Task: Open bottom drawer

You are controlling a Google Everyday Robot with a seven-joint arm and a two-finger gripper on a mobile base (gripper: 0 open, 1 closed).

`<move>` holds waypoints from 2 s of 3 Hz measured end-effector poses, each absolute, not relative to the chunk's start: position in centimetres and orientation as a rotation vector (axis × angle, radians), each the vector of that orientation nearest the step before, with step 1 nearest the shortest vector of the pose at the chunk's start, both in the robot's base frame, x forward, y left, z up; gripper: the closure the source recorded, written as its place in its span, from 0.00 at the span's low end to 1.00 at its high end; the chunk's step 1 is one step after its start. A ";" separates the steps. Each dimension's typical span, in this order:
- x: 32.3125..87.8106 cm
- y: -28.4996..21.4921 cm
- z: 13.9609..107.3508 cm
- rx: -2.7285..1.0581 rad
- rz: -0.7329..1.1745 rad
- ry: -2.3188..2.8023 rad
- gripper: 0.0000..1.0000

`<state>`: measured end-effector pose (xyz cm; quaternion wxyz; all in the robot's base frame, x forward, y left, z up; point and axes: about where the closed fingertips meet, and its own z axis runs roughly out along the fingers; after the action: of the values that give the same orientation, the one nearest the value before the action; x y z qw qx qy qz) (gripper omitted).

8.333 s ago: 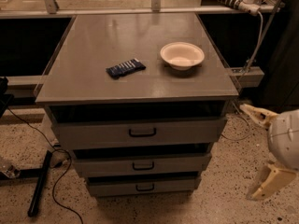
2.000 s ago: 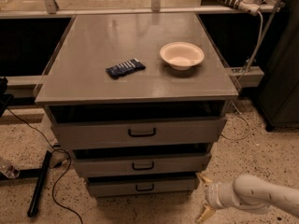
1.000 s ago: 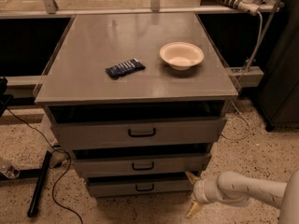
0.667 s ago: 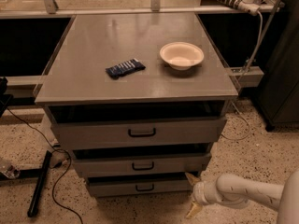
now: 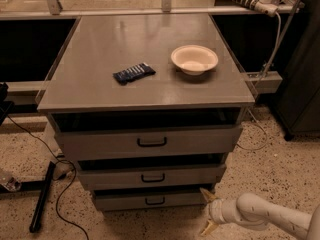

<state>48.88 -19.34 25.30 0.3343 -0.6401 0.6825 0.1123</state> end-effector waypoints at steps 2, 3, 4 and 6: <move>50.9 -18.3 23.1 -1.685 0.286 1.770 0.00; 52.1 -18.2 21.9 -1.680 0.284 1.781 0.00; 53.1 -18.3 20.9 -1.674 0.272 1.790 0.00; 57.9 -18.7 16.3 -1.665 0.277 1.803 0.00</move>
Offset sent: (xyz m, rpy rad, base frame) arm 0.0400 0.0108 -0.0347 -0.0163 -0.0212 0.0036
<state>57.87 -18.72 16.27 0.3296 -0.6363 0.6894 0.1058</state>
